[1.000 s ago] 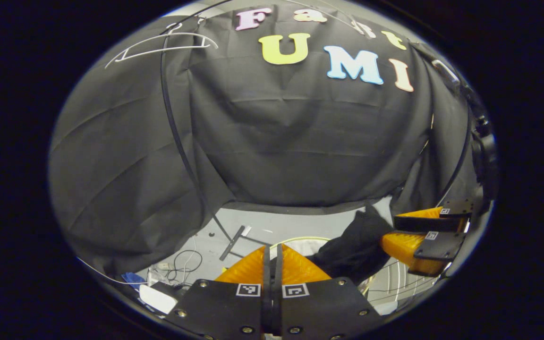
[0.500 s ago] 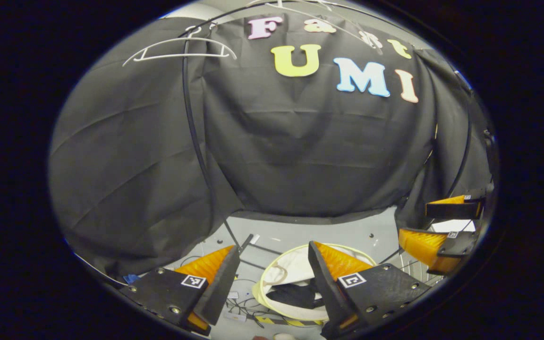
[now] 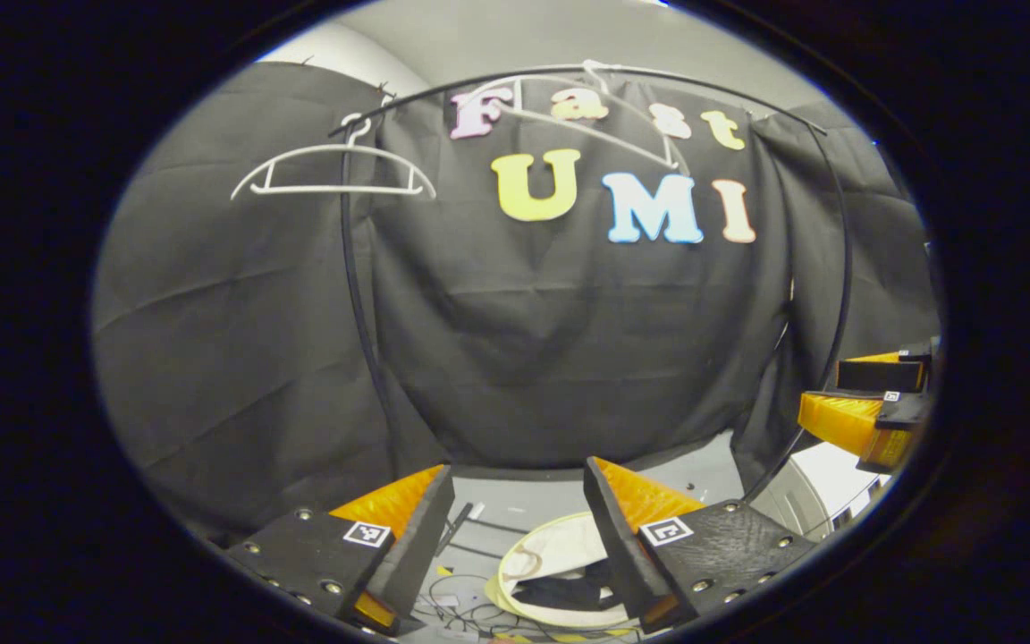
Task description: Grasp the clothes on the hanger with both hands and then place them into the laundry hamper below.
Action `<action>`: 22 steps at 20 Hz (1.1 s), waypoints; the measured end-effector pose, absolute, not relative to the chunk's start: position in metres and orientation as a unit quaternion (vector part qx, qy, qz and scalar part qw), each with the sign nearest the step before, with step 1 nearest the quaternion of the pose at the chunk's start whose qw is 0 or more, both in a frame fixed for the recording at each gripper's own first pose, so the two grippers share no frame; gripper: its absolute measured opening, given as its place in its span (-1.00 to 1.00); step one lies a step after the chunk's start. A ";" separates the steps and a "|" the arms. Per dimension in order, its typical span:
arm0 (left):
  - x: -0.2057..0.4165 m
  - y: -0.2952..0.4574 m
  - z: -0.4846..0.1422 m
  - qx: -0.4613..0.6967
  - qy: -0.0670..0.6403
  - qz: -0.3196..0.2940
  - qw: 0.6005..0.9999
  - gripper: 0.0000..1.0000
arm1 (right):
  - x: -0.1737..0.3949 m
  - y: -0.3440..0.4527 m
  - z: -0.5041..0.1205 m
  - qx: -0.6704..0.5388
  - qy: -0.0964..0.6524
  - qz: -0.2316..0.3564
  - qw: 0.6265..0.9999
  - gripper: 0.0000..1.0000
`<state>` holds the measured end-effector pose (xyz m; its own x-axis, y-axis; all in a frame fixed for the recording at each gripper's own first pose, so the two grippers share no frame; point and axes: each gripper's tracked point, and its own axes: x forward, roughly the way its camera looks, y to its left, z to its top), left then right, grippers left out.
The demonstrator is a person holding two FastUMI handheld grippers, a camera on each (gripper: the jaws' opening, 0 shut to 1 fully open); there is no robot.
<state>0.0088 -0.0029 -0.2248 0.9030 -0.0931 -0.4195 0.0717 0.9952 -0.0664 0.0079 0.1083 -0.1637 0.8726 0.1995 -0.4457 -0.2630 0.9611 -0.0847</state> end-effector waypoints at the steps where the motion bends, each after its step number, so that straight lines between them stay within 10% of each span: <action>1: 0.011 -0.004 -0.210 -0.023 0.203 -0.043 0.978 0.72 | 0.005 0.102 -0.153 -0.070 0.211 0.116 0.968 0.96; 22: -0.088 -0.025 -0.008 -0.004 0.013 -0.019 1.000 0.70 | -0.068 -0.008 -0.006 -0.023 0.054 0.061 0.996 0.94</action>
